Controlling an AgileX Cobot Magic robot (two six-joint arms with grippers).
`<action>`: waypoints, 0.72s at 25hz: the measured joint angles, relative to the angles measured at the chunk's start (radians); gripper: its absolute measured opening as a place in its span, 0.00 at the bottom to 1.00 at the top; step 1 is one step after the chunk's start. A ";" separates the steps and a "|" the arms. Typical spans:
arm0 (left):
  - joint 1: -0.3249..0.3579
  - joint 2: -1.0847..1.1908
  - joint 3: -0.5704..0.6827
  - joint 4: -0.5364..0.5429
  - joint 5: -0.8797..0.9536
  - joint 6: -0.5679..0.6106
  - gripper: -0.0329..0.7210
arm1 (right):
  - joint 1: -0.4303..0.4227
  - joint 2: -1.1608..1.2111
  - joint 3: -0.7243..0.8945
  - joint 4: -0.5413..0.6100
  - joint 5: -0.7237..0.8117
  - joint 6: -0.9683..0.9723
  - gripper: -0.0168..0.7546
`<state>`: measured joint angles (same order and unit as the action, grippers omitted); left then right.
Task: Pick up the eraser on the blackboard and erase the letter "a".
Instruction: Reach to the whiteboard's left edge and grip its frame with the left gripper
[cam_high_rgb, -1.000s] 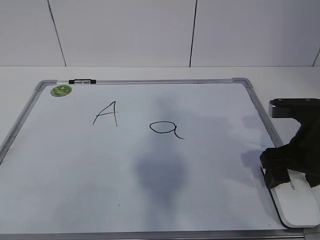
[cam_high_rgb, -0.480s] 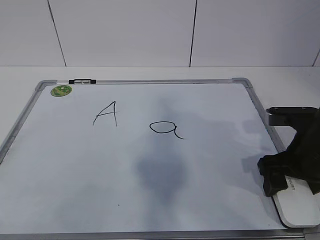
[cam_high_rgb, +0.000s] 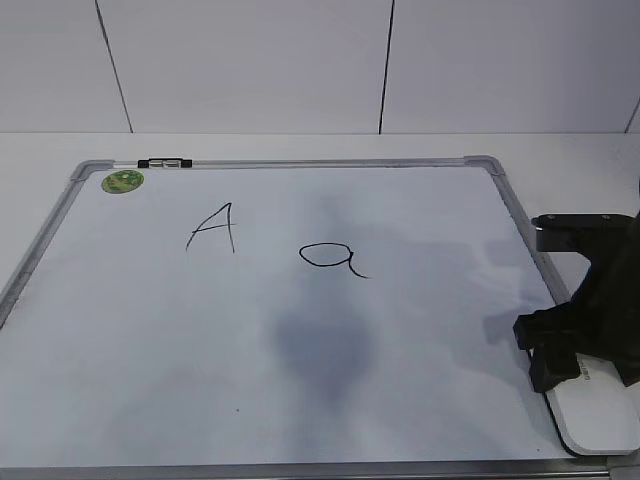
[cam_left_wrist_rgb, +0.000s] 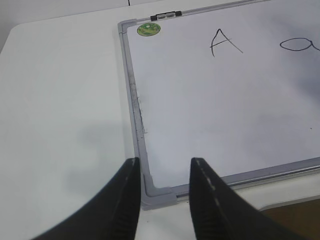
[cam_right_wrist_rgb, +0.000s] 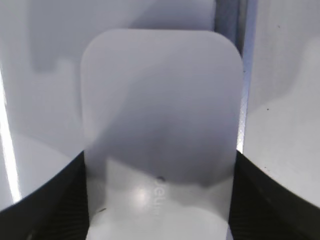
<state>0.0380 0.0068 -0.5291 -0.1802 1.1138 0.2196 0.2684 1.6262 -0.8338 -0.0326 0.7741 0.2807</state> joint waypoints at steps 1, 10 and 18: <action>0.000 0.000 0.000 0.000 0.000 0.000 0.36 | 0.000 0.000 0.000 -0.001 0.000 0.002 0.72; 0.000 0.000 0.000 0.000 0.000 0.000 0.36 | 0.000 0.002 -0.007 -0.006 0.020 0.004 0.71; 0.000 0.000 0.000 0.000 0.000 0.000 0.36 | 0.000 -0.032 -0.043 -0.015 0.072 0.004 0.71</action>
<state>0.0380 0.0068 -0.5291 -0.1802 1.1138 0.2196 0.2684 1.5938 -0.8770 -0.0472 0.8462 0.2845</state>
